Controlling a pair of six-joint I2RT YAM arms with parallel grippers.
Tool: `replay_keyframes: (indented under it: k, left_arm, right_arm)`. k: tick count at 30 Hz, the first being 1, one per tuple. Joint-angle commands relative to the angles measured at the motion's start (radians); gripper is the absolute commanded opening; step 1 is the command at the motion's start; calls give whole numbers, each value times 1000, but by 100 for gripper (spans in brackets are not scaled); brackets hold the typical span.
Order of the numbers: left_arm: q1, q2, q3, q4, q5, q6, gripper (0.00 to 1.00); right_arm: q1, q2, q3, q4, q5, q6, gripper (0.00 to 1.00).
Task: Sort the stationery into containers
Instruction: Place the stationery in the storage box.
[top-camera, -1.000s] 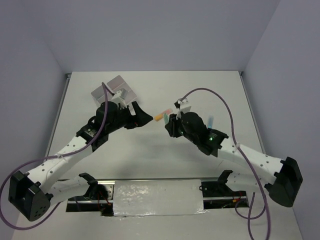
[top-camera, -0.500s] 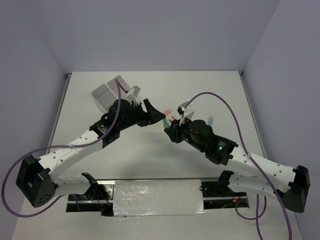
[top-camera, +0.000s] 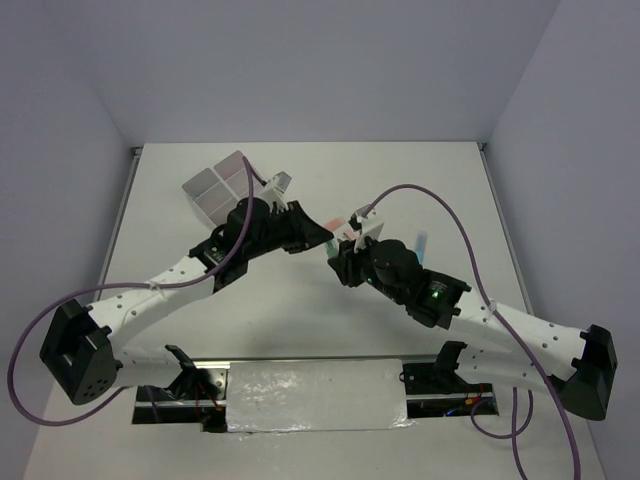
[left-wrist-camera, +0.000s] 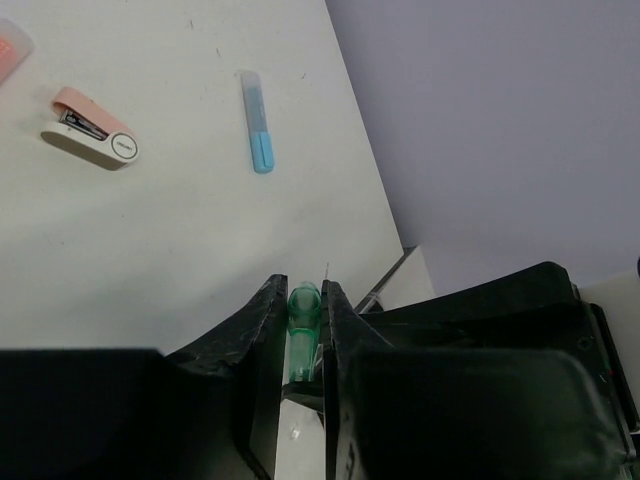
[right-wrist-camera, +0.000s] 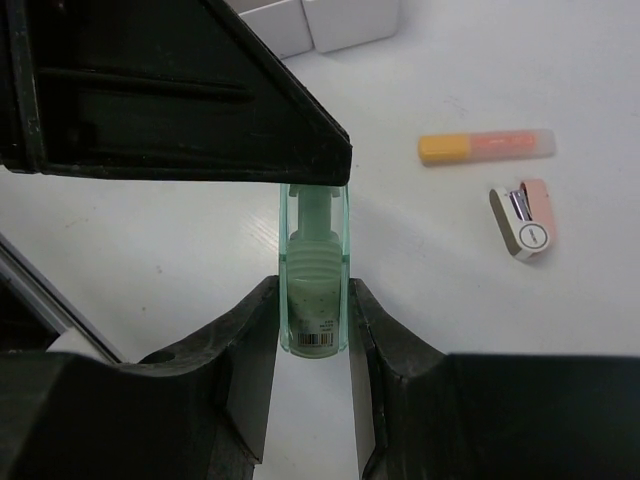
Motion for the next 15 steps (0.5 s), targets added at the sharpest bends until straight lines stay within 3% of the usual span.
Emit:
replay_keyframes:
  k: [1, 2, 4, 5, 7, 8, 9, 10, 11, 13, 15]
  left_arm:
    - [-17, 26, 51, 72, 52, -7, 13]
    - [-17, 32, 58, 69, 57, 3, 0]
    - [-18, 49, 85, 48, 62, 47, 0]
    - [-18, 55, 102, 26, 56, 87, 0]
    - [-20, 66, 145, -23, 19, 137, 0]
    - [-18, 74, 183, -73, -44, 211, 0]
    - [-18, 81, 208, -105, -90, 257, 0]
    - [-17, 87, 232, -135, -149, 304, 0]
    - [-17, 98, 258, -171, -218, 394, 0]
    - [-4, 144, 324, -227, -457, 457, 0]
    - [22, 207, 370, -209, -567, 558, 0]
  right_arm:
    - [10, 4, 53, 45, -21, -20, 12]
    - [12, 3, 51, 50, -29, -23, 12]
    - [10, -3, 32, 63, -38, -21, 16]
    - [9, -23, 21, 77, -44, -18, 22]
    - [9, -49, -20, 117, -35, -8, 51]
    - [6, -74, -33, 116, -15, 2, 73]
    - [4, -86, -36, 110, 6, 9, 76]
    - [1, -98, -39, 99, 58, 23, 91]
    - [0, -123, -41, 87, 83, 28, 100]
    - [-25, -159, -41, 41, 110, 35, 100]
    - [-52, -183, -48, 13, 104, 31, 100]
